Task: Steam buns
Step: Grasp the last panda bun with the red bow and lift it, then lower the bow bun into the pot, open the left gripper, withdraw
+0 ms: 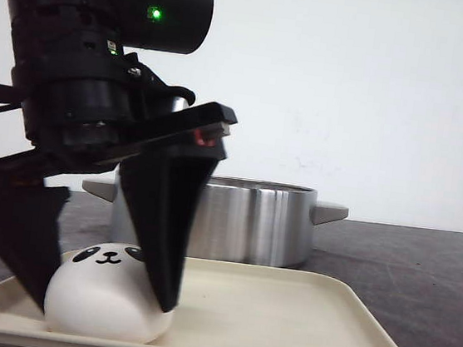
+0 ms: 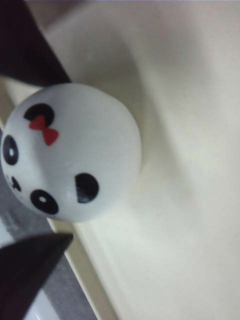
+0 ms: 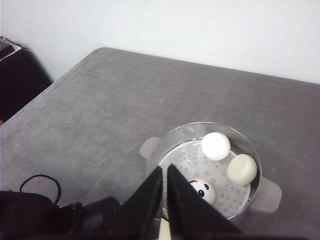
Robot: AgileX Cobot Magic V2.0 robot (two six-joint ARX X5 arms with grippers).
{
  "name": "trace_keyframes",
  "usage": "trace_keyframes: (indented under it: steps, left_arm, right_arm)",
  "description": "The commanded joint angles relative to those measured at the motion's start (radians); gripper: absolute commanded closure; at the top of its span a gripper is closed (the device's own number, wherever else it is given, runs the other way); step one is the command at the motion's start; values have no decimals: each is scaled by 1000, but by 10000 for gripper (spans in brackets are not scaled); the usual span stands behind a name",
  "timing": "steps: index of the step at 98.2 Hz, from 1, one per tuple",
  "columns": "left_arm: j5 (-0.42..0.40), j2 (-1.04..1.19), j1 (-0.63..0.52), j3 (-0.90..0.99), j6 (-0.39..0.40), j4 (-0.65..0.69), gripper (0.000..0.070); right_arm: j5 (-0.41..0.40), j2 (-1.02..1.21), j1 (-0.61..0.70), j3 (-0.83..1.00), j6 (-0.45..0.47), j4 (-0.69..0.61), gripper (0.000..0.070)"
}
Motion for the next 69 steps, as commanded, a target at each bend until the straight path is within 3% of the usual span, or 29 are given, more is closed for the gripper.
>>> trace_keyframes:
  steps: [1, 3, 19, 34, 54, 69]
  left_arm:
    - [-4, 13, -12, 12, 5, 2, 629]
    - [-4, 13, -12, 12, 8, 2, 700]
    - [10, -21, -13, 53, 14, 0, 689]
    - [7, -110, -14, 203, 34, 9, 689]
    - [-151, -132, 5, 473, 142, 23, 689]
    - [-181, -111, 58, 544, 188, 97, 689]
  right_arm:
    - [0, 9, 11, 18, -14, 3, 692]
    - [0, 9, 11, 18, -16, 3, 692]
    - [0, 9, 11, 18, -23, 3, 692]
    - [0, 9, 11, 18, -23, 4, 692]
    - [0, 9, 11, 18, -23, 5, 692]
    - [0, 9, 11, 18, -23, 4, 692]
